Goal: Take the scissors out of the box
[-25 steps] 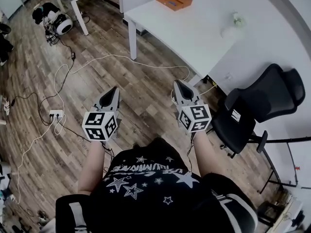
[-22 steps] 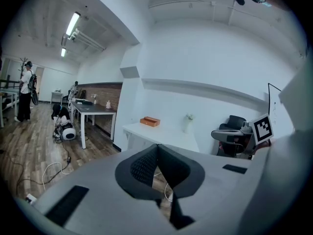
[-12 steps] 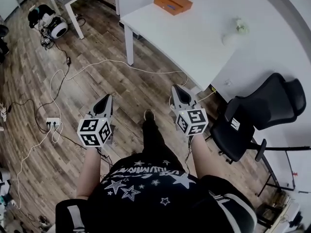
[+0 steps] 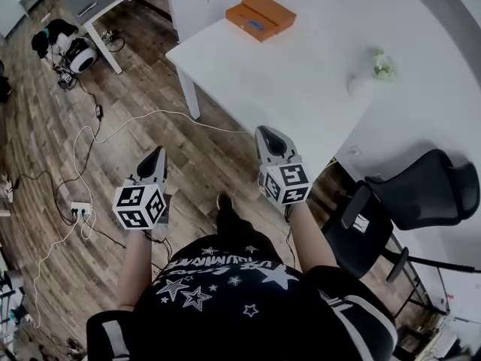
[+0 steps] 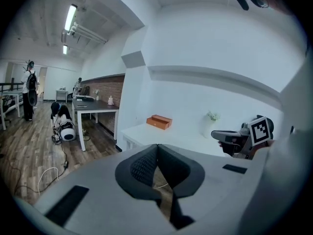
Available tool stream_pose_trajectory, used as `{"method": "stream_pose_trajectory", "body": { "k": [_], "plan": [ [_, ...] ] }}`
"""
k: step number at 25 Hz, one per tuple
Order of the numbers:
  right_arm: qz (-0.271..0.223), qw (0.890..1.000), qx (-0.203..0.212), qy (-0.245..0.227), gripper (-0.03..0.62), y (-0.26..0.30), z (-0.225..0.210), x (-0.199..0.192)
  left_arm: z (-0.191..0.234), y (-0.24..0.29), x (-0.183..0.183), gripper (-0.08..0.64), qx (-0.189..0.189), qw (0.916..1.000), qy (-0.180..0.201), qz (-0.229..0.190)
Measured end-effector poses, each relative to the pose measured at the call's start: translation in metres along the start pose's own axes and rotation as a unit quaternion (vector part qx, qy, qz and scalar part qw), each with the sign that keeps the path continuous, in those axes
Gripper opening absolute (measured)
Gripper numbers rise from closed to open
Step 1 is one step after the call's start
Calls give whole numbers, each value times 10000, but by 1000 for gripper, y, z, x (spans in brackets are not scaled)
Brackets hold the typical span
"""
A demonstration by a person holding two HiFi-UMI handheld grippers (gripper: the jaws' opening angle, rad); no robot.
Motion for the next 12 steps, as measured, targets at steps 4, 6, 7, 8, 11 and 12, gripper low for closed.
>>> {"method": "stream_pose_trajectory", "body": {
  "k": [4,6,7,8,11,12],
  "plan": [
    [-74,9999,36,72,48,37,-42,11,-3,60,26,15,-8,10000,71,12],
    [-30,9999,44,111,48,52,-60,12,-7,81,37,15,-63,9998,164,1],
    [0,9999,42,111,48,60,-67,13,-9,90,41,15,-86,9998,202,13],
    [33,9999,35,96,48,67,-73,14,-10,97,44,15,-103,9997,229,43],
    [97,9999,-10,32,48,87,-85,20,-7,115,49,15,-117,9995,259,161],
    [105,9999,-38,28,48,93,-86,22,-4,119,51,15,-115,9994,257,183]
  ]
}}
Point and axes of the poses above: the fingertips, and each gripper's own axes: y forward along the fingers, z to its left, x out of its top, the point moved 8 cm from there along -y, backward along the fingers, and after that the axes turned 12 degrees about -x, right-handed, at the moved point
